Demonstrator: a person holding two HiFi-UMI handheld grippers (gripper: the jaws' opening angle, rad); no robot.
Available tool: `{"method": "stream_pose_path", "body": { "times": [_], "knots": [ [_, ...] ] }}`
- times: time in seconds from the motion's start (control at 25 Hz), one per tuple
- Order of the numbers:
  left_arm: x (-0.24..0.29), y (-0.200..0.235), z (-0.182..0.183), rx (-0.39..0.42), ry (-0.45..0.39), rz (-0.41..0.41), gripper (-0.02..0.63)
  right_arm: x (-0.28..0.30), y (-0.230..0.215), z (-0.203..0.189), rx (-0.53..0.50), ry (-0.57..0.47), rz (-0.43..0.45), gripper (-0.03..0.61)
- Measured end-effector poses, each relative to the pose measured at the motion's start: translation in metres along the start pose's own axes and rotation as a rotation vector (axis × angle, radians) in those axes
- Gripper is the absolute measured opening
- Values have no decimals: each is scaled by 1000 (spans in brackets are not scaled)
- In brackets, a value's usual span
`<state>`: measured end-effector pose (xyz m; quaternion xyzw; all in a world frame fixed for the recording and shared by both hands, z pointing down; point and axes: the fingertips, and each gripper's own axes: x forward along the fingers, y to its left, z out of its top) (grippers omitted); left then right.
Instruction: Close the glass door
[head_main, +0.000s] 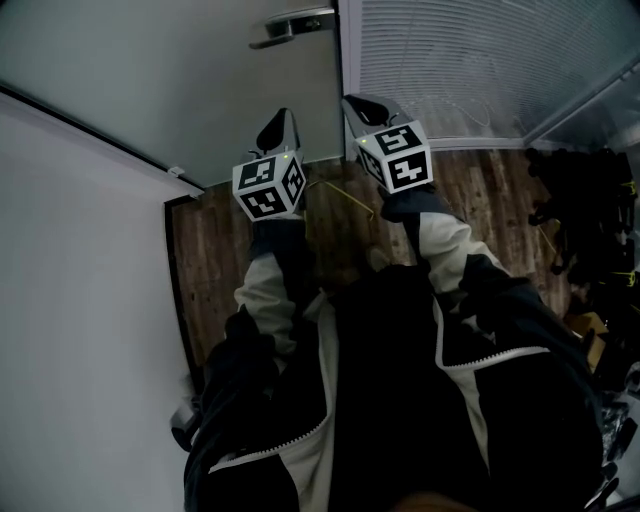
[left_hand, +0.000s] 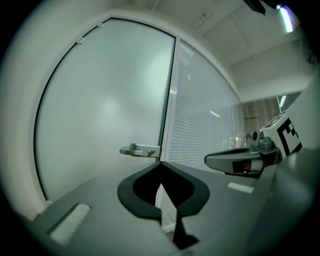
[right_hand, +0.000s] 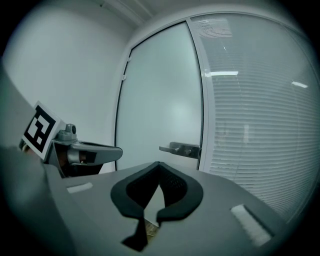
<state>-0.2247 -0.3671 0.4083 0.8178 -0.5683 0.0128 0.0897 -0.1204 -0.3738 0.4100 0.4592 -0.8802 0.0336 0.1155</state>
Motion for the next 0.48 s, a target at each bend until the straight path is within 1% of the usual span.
{"method": "stream_pose_path", "body": {
  "times": [0.28, 0.48],
  "knots": [
    [-4, -3, 6, 14, -11, 10, 5, -2, 1, 7, 8, -18, 11, 2],
    [-2, 2, 4, 20, -1, 19, 5, 4, 1, 4, 14, -14, 13, 2]
  ]
}}
